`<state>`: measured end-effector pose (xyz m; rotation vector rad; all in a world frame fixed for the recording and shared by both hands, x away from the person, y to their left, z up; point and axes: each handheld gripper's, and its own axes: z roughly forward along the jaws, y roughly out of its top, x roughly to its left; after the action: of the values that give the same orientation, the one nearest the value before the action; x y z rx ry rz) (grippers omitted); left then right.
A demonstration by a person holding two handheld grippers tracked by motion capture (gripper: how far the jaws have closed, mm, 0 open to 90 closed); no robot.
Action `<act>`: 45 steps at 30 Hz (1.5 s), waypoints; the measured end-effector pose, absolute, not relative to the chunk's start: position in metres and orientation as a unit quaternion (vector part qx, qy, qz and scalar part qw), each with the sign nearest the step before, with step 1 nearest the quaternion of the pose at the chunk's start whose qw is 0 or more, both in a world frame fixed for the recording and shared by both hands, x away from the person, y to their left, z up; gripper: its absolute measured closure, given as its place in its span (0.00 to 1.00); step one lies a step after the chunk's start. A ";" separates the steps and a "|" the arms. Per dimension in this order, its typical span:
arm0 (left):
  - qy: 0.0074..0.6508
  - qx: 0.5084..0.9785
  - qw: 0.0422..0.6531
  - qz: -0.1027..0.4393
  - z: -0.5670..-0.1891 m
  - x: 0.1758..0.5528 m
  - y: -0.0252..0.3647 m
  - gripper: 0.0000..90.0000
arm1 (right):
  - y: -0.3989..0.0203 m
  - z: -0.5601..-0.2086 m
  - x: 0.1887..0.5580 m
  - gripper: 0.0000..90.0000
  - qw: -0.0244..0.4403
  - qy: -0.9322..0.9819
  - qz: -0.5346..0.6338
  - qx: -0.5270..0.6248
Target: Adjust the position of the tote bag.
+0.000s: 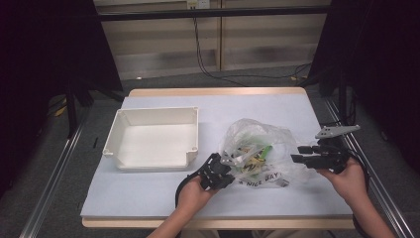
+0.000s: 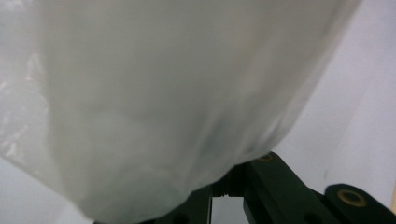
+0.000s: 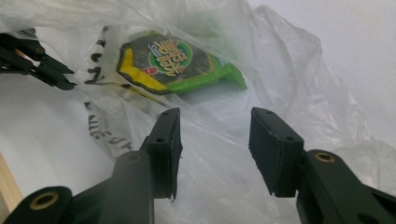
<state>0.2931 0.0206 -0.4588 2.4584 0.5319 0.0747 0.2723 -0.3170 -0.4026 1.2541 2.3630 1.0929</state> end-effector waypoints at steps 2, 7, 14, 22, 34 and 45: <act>0.202 0.930 0.307 0.029 -0.459 0.292 0.020 1.00 | -0.314 -0.400 0.271 0.60 0.124 0.811 0.378 0.428; 0.194 0.936 0.293 0.025 -0.461 0.287 0.017 1.00 | -0.301 -0.399 0.269 0.63 0.118 0.819 0.378 0.415; 0.208 0.930 0.304 0.016 -0.461 0.286 0.021 1.00 | -0.277 -0.413 0.276 0.67 0.101 0.832 0.372 0.399; 0.195 0.939 0.282 0.012 -0.462 0.288 0.031 1.00 | -0.263 -0.426 0.288 0.74 0.089 0.833 0.369 0.401; 0.192 0.937 0.292 0.002 -0.463 0.287 0.031 1.00 | -0.255 -0.444 0.296 0.76 0.089 0.825 0.367 0.420; 0.189 0.918 0.347 -0.005 -0.446 0.287 0.033 0.80 | -0.254 -0.463 0.291 0.86 0.072 0.826 0.370 0.419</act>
<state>0.2866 0.0333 -0.4463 2.3824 0.4914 -0.0130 0.2907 -0.2538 -0.4626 1.2594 2.4813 1.1119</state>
